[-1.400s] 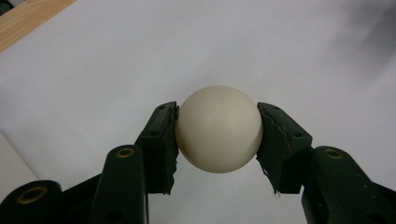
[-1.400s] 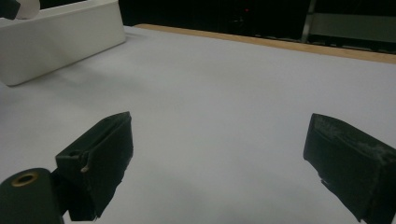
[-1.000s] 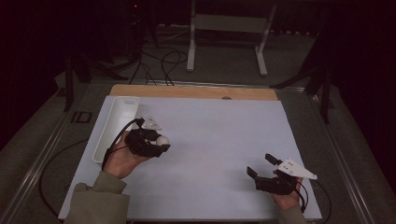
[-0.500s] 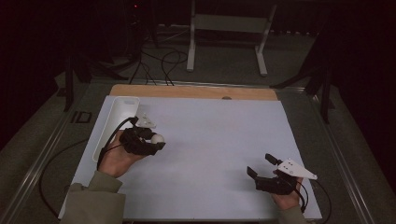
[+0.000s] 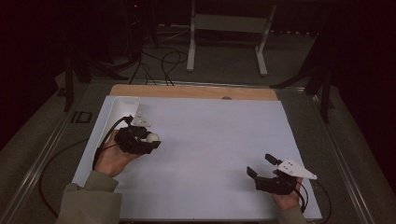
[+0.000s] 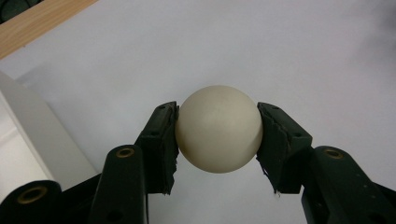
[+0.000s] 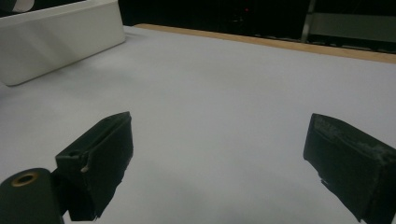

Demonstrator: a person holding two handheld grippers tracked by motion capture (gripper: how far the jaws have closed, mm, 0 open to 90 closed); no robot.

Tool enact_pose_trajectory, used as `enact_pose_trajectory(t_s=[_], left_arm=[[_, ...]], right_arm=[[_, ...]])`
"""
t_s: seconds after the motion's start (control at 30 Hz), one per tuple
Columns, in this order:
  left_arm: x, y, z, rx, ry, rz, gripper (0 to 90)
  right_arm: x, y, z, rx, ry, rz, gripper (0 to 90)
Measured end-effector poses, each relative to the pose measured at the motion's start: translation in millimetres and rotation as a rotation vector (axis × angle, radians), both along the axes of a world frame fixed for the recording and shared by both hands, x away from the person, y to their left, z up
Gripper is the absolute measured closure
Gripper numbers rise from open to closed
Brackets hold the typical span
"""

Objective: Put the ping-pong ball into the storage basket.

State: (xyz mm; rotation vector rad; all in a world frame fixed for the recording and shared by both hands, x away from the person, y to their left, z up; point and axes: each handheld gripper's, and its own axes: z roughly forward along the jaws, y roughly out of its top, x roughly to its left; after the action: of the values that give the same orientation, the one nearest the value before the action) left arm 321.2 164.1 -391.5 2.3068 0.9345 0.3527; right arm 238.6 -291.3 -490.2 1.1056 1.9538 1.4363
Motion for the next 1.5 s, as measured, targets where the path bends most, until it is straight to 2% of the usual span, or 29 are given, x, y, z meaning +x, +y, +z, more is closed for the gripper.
enact_pose_trajectory(t_s=[0.5, 1.5], left_arm=[[-0.1, 7.8, 0.7, 0.012, -0.009, 0.012, 51.2], [-3.0, 22.4, 4.7, 0.007, -0.036, 0.016, 51.2]], right_arm=[[0.1, 0.4, -0.1, -0.001, 0.001, 0.000, 8.0], [0.0, -0.2, -0.2, 0.000, 0.002, -0.003, 8.0]])
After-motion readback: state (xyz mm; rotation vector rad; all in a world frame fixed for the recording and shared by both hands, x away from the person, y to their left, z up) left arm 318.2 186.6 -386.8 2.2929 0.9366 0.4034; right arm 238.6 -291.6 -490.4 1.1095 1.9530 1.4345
